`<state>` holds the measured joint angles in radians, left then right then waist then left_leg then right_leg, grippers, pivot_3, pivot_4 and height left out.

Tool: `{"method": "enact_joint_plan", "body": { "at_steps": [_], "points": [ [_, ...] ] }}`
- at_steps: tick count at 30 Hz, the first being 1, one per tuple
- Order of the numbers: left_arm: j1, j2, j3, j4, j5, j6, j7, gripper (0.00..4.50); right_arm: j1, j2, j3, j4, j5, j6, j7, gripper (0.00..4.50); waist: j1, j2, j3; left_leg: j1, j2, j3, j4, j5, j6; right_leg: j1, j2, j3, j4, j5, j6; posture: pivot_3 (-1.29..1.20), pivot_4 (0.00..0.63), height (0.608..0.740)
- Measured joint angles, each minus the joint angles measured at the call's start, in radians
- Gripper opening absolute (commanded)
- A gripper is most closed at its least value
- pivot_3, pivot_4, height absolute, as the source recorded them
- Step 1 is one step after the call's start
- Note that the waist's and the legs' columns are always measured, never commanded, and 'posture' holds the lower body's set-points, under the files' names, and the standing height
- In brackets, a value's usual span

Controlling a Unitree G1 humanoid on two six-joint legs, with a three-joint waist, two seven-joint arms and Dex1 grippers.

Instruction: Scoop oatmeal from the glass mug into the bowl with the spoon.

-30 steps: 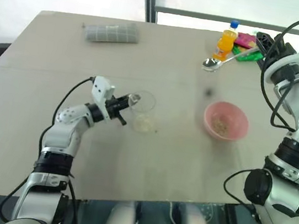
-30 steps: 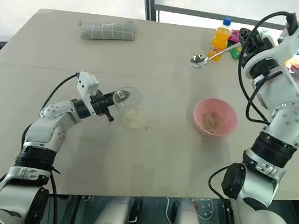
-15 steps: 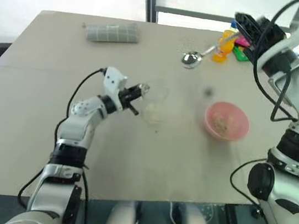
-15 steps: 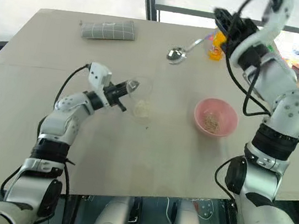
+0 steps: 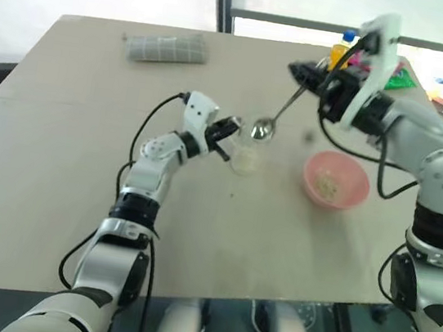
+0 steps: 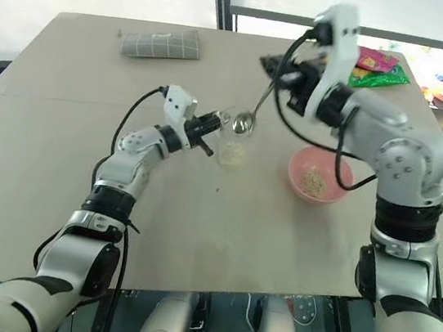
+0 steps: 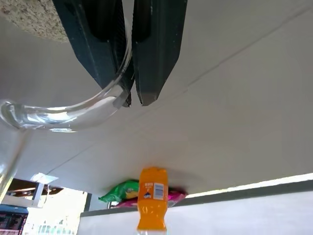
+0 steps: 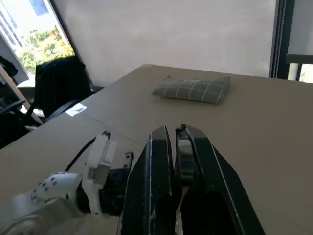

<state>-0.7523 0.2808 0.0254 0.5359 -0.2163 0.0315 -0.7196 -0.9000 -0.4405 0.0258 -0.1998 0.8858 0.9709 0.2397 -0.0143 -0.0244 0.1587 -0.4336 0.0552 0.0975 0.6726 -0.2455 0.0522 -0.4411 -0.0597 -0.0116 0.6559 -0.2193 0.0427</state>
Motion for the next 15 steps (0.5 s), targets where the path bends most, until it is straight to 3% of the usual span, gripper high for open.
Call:
{"method": "enact_joint_plan", "body": {
  "at_steps": [3, 9, 15],
  "points": [
    [-0.030, -0.016, 0.000, 0.037, 0.000, -0.018, -0.001, 0.03, 0.036, -0.001, 0.123, -0.022, -0.114, -0.039, 0.039, 0.00, -0.002, 0.000, 0.000, 0.000, 0.000, 0.000, 0.000, 0.000, 0.000, -0.001, 0.000, 0.000, 0.000, 0.000, 0.000, 0.00, 0.150, 0.740],
    [-0.032, -0.020, 0.001, 0.090, 0.018, -0.034, 0.003, 0.03, 0.055, 0.018, 0.235, -0.064, -0.283, -0.109, 0.084, 0.00, 0.002, 0.000, 0.000, -0.001, 0.000, 0.000, 0.000, 0.001, -0.001, -0.001, 0.000, 0.000, 0.000, 0.000, 0.000, 0.00, 0.150, 0.740],
    [-0.037, -0.033, 0.004, 0.090, 0.018, -0.040, 0.004, 0.03, 0.052, 0.021, 0.216, -0.065, -0.338, -0.125, 0.125, 0.00, 0.004, 0.000, 0.000, -0.001, 0.000, 0.000, 0.002, 0.001, -0.002, -0.001, 0.000, 0.000, 0.000, 0.000, 0.000, 0.00, 0.150, 0.740]
  ]
}}
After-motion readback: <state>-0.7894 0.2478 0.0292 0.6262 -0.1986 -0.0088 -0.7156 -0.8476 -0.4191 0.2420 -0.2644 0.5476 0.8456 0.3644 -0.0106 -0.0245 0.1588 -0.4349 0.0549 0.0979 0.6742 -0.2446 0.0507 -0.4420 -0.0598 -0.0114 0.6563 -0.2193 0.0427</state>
